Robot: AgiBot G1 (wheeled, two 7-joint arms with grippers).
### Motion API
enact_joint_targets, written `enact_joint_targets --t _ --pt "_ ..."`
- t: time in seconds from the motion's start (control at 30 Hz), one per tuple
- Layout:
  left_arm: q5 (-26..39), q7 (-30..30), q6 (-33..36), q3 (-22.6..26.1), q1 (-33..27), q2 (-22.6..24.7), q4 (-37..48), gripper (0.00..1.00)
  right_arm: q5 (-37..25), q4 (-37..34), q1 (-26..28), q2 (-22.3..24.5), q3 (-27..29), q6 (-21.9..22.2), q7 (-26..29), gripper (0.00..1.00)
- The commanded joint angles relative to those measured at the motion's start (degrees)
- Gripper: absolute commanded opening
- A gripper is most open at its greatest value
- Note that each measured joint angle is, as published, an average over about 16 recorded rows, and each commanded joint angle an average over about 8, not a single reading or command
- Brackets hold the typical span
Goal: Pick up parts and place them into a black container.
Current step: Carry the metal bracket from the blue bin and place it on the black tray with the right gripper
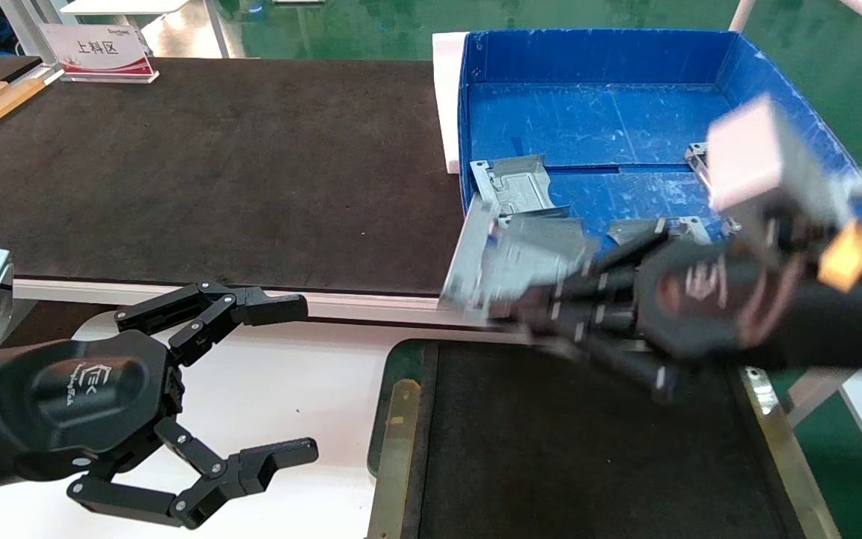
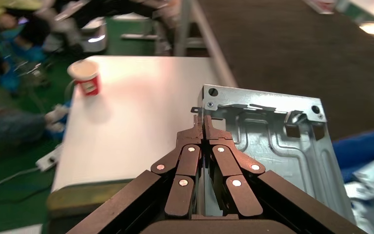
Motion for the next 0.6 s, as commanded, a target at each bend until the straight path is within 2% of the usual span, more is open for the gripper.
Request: enact_joint_targets --t 0.03,0.33,0.6 --pt "0.0 0.0 0.0 0.0 0.0 0.0 0.0 1.0 1.3 2.5 -2.6 1.2 0.2 0.2 0.3 0.0" --pt "0.0 0.0 0.0 0.0 0.0 0.0 0.0 1.0 2.0 2.5 -12.2 1.7 -1.9 -0.9 -6.0 0.0" --pt "0.0 0.0 0.0 0.0 0.0 0.0 0.0 1.0 -1.7 2.1 -18.2 -0.2 -4.7 0.9 -10.9 0.0"
